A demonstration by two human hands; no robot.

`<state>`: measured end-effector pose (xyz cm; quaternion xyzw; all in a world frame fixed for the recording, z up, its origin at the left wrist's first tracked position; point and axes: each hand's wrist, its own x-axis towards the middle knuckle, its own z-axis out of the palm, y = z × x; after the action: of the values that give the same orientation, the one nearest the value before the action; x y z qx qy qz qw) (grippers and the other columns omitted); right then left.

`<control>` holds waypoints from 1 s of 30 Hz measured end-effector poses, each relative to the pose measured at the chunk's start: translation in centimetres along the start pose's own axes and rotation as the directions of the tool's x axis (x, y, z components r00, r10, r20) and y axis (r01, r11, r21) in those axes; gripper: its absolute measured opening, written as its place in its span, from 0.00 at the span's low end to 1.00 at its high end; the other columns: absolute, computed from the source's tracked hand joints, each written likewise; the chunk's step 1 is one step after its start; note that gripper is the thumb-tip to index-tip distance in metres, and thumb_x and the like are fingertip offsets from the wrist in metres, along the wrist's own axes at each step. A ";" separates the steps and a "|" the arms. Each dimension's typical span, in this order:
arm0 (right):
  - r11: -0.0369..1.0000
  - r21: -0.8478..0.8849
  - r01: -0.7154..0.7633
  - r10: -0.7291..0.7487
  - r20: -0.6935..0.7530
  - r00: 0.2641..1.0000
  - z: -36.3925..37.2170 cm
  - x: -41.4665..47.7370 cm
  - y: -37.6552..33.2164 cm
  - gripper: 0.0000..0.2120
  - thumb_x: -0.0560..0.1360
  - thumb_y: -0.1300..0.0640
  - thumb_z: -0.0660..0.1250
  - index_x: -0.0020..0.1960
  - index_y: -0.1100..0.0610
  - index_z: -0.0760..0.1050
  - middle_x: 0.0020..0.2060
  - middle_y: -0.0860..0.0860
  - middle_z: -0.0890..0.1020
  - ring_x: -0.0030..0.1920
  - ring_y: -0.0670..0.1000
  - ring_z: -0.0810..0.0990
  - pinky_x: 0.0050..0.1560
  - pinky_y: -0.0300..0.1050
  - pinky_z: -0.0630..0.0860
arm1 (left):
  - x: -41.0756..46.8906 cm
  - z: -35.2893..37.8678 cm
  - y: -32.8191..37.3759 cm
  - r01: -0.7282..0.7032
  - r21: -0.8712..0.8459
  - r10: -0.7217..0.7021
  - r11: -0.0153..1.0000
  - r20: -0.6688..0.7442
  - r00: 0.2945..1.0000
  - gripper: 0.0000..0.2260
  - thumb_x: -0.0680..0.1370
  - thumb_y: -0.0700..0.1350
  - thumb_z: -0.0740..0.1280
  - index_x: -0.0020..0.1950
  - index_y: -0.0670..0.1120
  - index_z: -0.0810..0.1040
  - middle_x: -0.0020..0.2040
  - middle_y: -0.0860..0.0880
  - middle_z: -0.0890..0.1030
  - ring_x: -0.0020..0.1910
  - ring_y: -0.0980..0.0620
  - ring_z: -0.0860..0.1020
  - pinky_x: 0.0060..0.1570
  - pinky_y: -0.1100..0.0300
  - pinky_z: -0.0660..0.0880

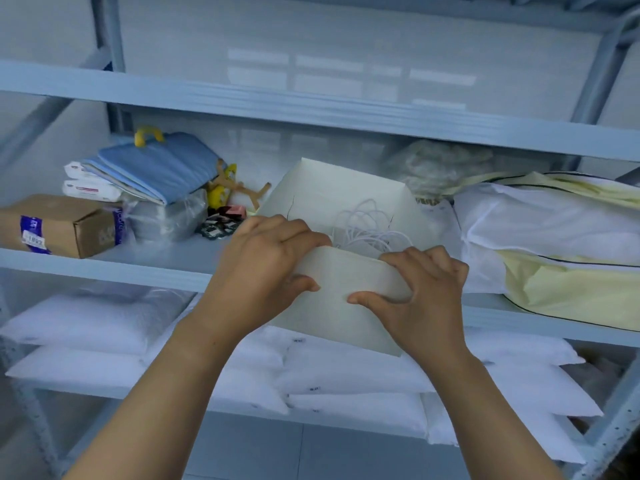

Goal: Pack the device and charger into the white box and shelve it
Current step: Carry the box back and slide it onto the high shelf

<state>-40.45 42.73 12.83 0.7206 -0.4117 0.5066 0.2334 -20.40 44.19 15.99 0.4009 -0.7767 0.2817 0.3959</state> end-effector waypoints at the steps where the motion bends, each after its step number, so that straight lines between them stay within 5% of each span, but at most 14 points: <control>1: 1.000 -0.001 0.002 -0.002 -0.007 1.000 0.5 0.6 -1.1 0.22 0.57 0.38 0.73 0.43 0.52 0.78 0.36 0.46 0.79 0.42 0.47 0.67 0.45 0.40 0.53 | -0.2 -0.8 -1.1 -0.007 0.003 0.007 1.000 -0.003 1.000 0.23 0.57 0.45 0.81 0.50 0.45 0.81 0.41 0.48 0.82 0.39 0.45 0.79 0.44 0.58 0.62; 16: 0.998 -0.055 0.024 -0.030 -0.104 0.994 7.9 6.5 -18.6 0.20 0.58 0.39 0.73 0.42 0.51 0.78 0.35 0.45 0.79 0.42 0.46 0.67 0.45 0.40 0.53 | -4.4 -11.6 -17.1 -0.032 -0.009 0.031 0.999 -0.056 0.998 0.22 0.58 0.45 0.81 0.49 0.45 0.81 0.41 0.48 0.82 0.39 0.46 0.80 0.46 0.57 0.63; 23: 0.994 -0.084 0.065 -0.076 -0.136 0.988 9.4 8.5 -23.4 0.21 0.58 0.38 0.73 0.43 0.51 0.78 0.36 0.44 0.79 0.42 0.47 0.67 0.45 0.39 0.52 | -5.7 -14.8 -21.3 -0.039 -0.041 0.034 0.998 -0.126 0.991 0.22 0.58 0.46 0.80 0.50 0.45 0.81 0.42 0.49 0.82 0.43 0.53 0.69 0.47 0.59 0.61; 30: 0.985 -0.102 0.141 -0.157 -0.174 0.972 10.6 11.3 -26.1 0.21 0.58 0.38 0.73 0.43 0.51 0.77 0.35 0.45 0.79 0.42 0.46 0.67 0.46 0.39 0.51 | -5.8 -16.7 -24.3 -0.023 0.008 0.024 1.000 -0.187 0.982 0.22 0.59 0.46 0.80 0.50 0.46 0.79 0.42 0.50 0.81 0.43 0.52 0.71 0.49 0.59 0.61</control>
<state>-11.48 45.14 21.34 0.6891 -0.3557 0.5324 0.3394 8.80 46.50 22.85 0.3646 -0.7399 0.3248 0.4627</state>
